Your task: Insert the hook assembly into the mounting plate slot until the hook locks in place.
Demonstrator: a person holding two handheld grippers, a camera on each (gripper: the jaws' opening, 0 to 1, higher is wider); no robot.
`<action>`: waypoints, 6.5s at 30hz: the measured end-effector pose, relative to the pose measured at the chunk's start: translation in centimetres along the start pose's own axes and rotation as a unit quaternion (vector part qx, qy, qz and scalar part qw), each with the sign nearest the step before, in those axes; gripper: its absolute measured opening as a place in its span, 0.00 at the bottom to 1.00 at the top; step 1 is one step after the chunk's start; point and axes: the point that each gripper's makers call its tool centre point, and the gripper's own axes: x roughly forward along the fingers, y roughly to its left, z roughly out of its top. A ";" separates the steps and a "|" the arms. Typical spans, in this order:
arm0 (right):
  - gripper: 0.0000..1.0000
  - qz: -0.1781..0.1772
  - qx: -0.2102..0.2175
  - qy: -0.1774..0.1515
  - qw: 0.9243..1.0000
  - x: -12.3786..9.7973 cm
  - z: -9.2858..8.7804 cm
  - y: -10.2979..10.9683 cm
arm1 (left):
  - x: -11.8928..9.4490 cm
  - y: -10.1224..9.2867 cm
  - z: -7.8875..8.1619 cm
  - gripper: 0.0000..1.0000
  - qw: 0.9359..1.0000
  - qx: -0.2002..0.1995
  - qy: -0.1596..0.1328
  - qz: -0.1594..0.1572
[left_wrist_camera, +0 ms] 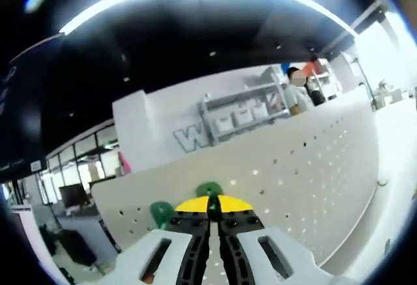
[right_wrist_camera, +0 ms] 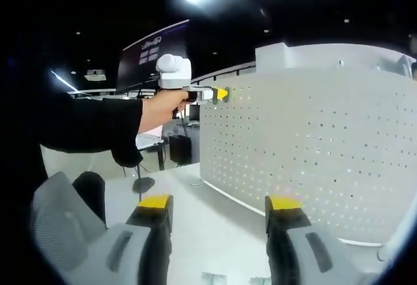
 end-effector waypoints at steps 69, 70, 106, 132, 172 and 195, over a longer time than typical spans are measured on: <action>0.55 0.007 -0.006 -0.002 1.000 0.1 0.3 0.6 | -2.8 -1.7 0.2 0.30 0.999 -0.042 -0.010 -0.022; 0.55 0.008 -0.007 -0.002 1.000 0.1 0.3 0.6 | -3.0 -1.7 0.2 0.31 0.999 -0.043 -0.011 -0.022; 0.55 0.014 -0.013 0.002 1.000 0.2 0.1 1.1 | -9.5 -5.3 0.4 0.58 0.990 -0.098 -0.019 -0.099; 0.55 0.013 -0.015 0.013 1.000 0.3 -0.6 1.0 | -15.5 -10.2 -2.8 0.58 0.980 -0.133 0.006 -0.145; 0.46 0.043 -0.029 0.063 0.997 1.1 -3.4 2.5 | -18.9 -12.7 -5.6 0.57 0.976 -0.124 0.027 -0.177; 0.40 0.085 -0.038 0.198 0.976 1.5 -11.5 2.0 | -18.9 -13.3 -5.6 0.54 0.973 -0.124 0.025 -0.195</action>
